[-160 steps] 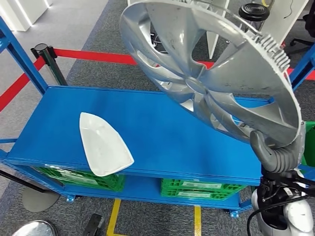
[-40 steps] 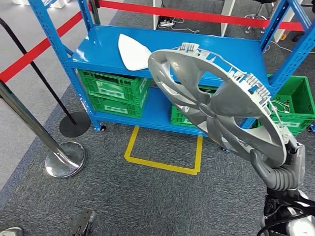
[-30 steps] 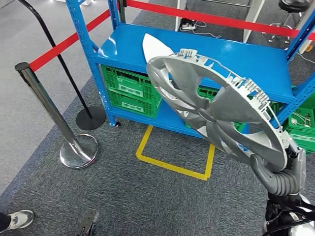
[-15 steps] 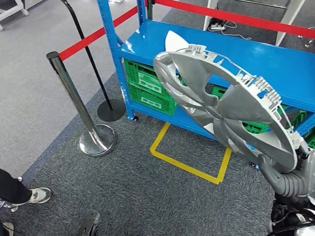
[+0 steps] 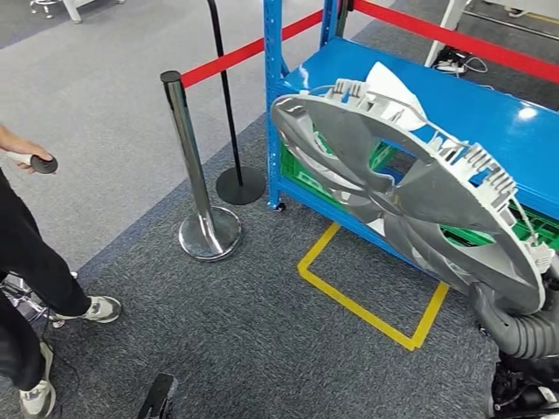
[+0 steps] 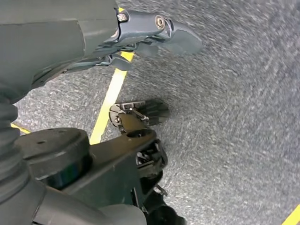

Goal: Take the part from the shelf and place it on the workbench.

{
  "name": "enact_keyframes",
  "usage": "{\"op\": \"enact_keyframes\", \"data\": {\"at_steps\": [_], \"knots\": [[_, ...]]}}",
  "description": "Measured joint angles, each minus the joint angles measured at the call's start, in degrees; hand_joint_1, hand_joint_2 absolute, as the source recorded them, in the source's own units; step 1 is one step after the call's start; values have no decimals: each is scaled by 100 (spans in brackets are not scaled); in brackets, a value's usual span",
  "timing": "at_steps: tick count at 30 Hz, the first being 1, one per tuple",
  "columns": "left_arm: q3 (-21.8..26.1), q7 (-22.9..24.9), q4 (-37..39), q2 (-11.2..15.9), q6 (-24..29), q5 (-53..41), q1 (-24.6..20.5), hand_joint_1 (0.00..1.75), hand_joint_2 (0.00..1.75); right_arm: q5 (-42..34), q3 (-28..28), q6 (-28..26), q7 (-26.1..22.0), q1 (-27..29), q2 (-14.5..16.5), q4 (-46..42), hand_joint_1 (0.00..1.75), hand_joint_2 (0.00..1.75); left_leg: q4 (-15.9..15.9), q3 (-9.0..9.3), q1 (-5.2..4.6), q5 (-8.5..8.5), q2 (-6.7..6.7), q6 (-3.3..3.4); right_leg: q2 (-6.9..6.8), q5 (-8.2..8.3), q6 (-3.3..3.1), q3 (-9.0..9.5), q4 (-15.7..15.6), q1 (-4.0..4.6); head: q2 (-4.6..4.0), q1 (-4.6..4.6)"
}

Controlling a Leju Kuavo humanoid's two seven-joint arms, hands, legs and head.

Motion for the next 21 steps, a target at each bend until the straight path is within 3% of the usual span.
{"op": "enact_keyframes", "data": {"at_steps": [2, 3, 4, 6, 8, 10, 12, 13, 15, 17, 18, 19, 21], "knots": [[0, 3, 0, 4, -4, -3, -6, 0, 175, 1, 8, 1, -2, -3, 0, 0, 175, 175, 25, -34, -6, 24, -128, -47, 208, 211, -7, 326, -660, -33, 0, -4], [0, 3, 0, 8, -4, -6, -8, 0, 175, 2, 11, 2, -2, -1, 0, 0, 175, 175, 33, -66, -4, 45, -179, -80, 280, 226, -20, 392, -799, -39, 0, -7], [0, 3, 0, 13, -5, -8, -3, 0, 175, 4, 14, 2, -2, 3, 0, 0, 175, 175, 31, -97, 3, 73, -229, -120, 292, 216, -46, 402, -827, -29, 0, -9], [0, 3, 0, 22, -7, -11, 28, 0, 175, 13, 16, 2, -4, 14, 0, -3, 175, 175, 28, -140, 27, 101, -282, -191, 189, 264, -121, 397, -837, -14, 0, -9], [-1, 4, 0, 27, -17, -16, 46, 0, 175, 25, 20, -3, -12, 28, 0, -11, 175, 175, 254, -257, 19, -68, -101, -249, 73, 303, -195, 400, -870, -24, -1, -37], [-2, 5, 0, 25, -27, -27, 42, 0, 175, 43, 21, -19, -20, 53, 0, -19, 175, 175, 926, -565, 21, -451, 171, -299, -56, 317, -235, 387, -882, -22, 0, -67], [-2, 6, 0, 23, -33, -41, 47, 0, 175, 57, 20, -32, -22, 79, 0, -22, 175, 175, 1555, -837, 41, -700, 269, -330, -192, 320, -246, 364, -881, -15, 0, -72], [-2, 7, 0, 23, -36, -49, 53, 0, 175, 60, 20, -33, -23, 91, 0, -24, 175, 175, 1615, -844, 49, -680, 284, -336, -257, 321, -246, 358, -881, -15, 0, -73], [-2, 7, 0, 23, -37, -58, 59, 0, 175, 60, 21, -33, -24, 107, 0, -26, 175, 175, 1135, -544, 53, -400, 359, -326, -381, 318, -237, 363, -881, -15, 0, -74], [-2, 7, 0, 23, -37, -61, 43, 0, 175, 60, 22, -33, -27, 117, 0, -38, 175, 175, 404, -120, 30, -150, 598, -280, -490, 300, -193, 368, -865, 14, 0, -77], [-2, 7, 0, 22, -37, -61, 35, 0, 175, 61, 22, -33, -29, 120, 0, -45, 175, 175, 181, -6, 15, -101, 682, -243, -540, 292, -162, 367, -857, 33, 0, -69], [-2, 7, 0, 22, -37, -61, 32, 0, 175, 62, 23, -33, -31, 124, 1, -51, 175, 175, 77, 33, -2, -95, 710, -204, -593, 288, -129, 366, -853, 50, 1, -63], [-2, 8, 1, 23, -37, -61, 51, 0, 175, 64, 26, -33, -33, 122, 2, -56, 175, 175, 45, 3, -6, -78, 590, -120, -663, 275, -67, 366, -858, 42, 1, -46]]}}
